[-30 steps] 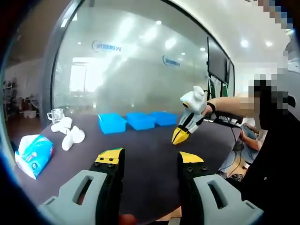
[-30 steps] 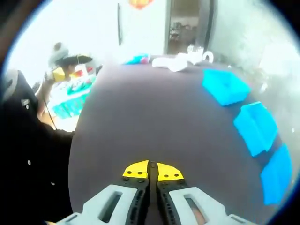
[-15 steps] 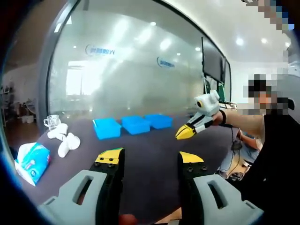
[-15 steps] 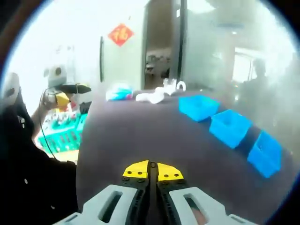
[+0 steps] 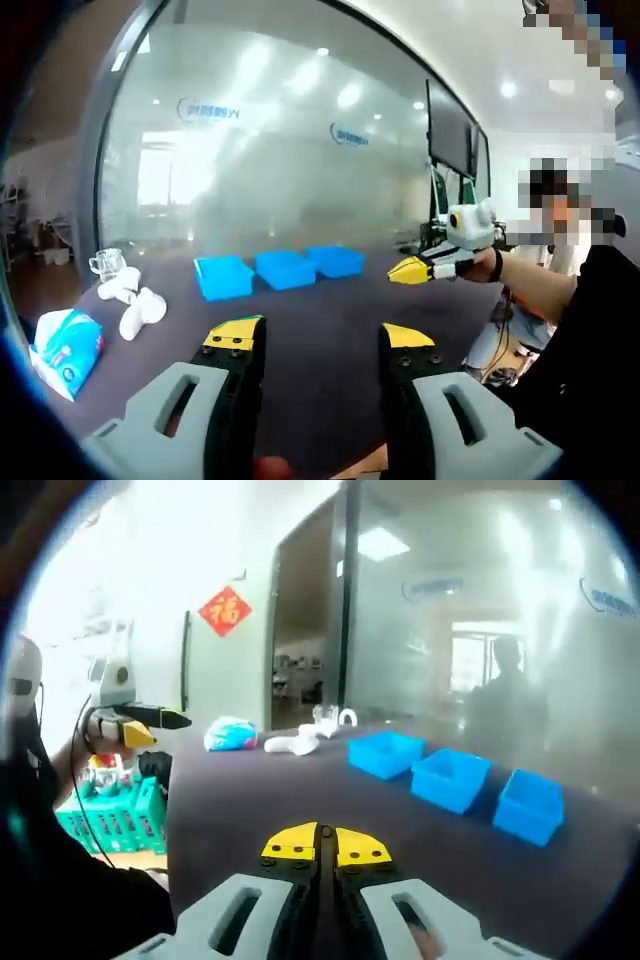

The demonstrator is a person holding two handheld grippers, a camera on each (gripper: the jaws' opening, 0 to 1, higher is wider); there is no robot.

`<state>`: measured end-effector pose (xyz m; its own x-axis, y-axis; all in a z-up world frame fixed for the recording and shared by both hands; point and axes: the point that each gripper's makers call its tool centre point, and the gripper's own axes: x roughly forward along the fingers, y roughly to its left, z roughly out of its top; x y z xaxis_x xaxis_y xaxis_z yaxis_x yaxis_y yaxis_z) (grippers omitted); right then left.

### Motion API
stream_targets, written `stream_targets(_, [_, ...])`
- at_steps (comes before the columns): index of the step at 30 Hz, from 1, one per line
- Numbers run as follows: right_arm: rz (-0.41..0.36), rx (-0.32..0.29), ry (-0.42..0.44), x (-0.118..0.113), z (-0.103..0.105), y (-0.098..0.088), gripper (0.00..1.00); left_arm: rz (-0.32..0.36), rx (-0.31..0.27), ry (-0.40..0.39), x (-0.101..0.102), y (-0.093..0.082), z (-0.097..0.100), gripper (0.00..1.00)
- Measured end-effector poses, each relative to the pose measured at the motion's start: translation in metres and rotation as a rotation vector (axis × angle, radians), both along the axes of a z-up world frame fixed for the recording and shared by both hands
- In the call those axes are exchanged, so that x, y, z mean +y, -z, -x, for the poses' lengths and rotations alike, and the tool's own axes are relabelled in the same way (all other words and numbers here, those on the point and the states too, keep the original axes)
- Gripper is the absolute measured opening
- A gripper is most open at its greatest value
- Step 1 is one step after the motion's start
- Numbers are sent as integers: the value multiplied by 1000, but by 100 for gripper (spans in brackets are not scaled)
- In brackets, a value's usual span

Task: Sort the screws, nuts, and washers into the corresponding bins

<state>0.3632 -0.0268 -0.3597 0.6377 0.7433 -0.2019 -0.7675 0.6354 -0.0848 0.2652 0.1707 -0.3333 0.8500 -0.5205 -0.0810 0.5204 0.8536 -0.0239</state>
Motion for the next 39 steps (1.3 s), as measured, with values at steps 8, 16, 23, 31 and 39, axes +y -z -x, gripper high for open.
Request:
stream_targets(8, [-53, -65, 57, -3, -27, -29, 1, 2, -3, 7, 2, -2, -1, 45])
stream_targets(16, [-102, -86, 99, -2, -68, -52, 1, 11, -3, -2, 9, -1, -1, 45])
stream_targets(23, [-99, -92, 141, 4, -111, -60, 1, 15, 1, -16, 15, 1, -1, 45])
stream_targets(31, [-65, -85, 211, 6, -167, -58, 1, 15, 4, -29, 20, 2, -2, 45])
stream_targets(39, [-41, -79, 293, 12, -217, -51, 1, 9, 10, -40, 23, 2, -3, 45])
